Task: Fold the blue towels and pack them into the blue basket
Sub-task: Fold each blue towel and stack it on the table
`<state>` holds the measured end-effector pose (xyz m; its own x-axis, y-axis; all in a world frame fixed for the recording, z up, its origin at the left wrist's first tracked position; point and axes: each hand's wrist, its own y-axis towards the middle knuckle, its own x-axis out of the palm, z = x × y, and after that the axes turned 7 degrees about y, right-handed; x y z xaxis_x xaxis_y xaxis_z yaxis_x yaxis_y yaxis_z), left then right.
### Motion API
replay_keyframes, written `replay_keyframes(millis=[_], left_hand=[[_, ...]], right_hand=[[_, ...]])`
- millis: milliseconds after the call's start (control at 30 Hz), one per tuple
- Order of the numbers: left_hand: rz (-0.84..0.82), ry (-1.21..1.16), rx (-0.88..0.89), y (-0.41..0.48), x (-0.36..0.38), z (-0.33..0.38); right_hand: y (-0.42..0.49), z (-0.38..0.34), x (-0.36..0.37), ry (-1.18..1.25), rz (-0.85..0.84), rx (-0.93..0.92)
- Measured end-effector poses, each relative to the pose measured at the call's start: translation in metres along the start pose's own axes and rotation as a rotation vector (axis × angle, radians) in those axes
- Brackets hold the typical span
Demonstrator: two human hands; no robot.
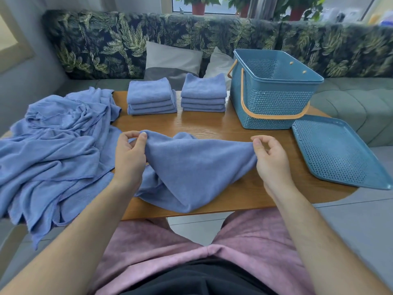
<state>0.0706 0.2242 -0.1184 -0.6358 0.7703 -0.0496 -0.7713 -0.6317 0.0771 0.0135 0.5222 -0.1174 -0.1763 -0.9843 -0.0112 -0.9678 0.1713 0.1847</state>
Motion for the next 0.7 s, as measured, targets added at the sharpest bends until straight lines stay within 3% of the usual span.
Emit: replay_keyframes(millis=[100, 433, 700], left_hand=[[0.000, -0.020, 0.026, 0.000, -0.001, 0.001], [-0.232, -0.076, 0.039, 0.000, -0.009, 0.017], [-0.269, -0.054, 0.215, 0.031, -0.032, 0.102]], right_hand=[[0.000, -0.003, 0.000, 0.053, -0.055, 0.029], [0.000, -0.017, -0.005, 0.176, -0.234, 0.118], [0.028, -0.097, -0.002, 0.227, -0.283, -0.028]])
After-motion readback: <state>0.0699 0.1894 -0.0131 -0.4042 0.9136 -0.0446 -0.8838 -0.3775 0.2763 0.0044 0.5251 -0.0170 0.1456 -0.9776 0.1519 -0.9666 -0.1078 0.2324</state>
